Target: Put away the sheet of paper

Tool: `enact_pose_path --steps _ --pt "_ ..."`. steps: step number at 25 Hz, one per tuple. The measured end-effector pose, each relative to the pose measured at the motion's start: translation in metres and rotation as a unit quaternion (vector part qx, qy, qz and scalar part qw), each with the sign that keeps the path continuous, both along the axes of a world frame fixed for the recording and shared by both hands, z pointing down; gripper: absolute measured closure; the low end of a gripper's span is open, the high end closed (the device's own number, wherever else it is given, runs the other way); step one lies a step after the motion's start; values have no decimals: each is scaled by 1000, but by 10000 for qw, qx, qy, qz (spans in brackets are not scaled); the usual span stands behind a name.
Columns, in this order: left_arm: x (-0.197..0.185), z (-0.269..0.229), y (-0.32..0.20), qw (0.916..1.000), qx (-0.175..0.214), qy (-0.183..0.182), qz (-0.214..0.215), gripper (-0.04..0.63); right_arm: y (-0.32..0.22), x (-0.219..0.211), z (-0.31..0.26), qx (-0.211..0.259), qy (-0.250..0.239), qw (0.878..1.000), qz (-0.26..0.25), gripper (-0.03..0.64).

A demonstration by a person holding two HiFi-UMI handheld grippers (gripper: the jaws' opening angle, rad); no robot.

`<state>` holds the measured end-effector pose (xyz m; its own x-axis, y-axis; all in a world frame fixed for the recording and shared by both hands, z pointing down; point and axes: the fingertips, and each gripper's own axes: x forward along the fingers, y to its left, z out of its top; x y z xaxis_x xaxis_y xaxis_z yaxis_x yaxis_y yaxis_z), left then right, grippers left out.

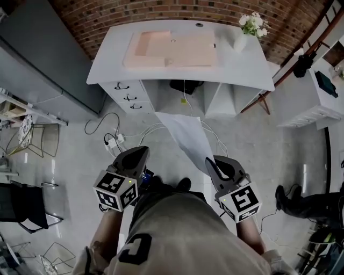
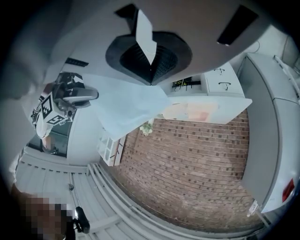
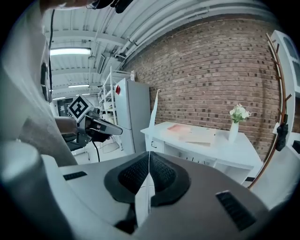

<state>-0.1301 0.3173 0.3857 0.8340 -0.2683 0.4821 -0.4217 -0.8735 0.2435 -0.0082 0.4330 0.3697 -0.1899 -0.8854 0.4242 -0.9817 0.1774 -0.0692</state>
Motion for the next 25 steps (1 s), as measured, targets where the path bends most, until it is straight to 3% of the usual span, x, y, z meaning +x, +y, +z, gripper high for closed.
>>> enact_pose_path --steps 5,10,13,18,25 --pt "14 -6 9 9999 112 1 20 581 10 16 1 -27 -7 10000 -62 594" --pt "9 -9 5 9974 -497 423 -293 581 9 23 2 -70 -26 10000 -46 594" --pt "6 -7 1 9976 -510 346 -328 581 3 19 -3 -8 -74 9999 -105 594" --pt "12 1 -1 9973 -602 369 -220 581 3 13 7 -158 322 9991 -235 594" --pt "23 10 -14 9983 -520 244 7 581 -5 26 14 -347 173 9992 89 594"
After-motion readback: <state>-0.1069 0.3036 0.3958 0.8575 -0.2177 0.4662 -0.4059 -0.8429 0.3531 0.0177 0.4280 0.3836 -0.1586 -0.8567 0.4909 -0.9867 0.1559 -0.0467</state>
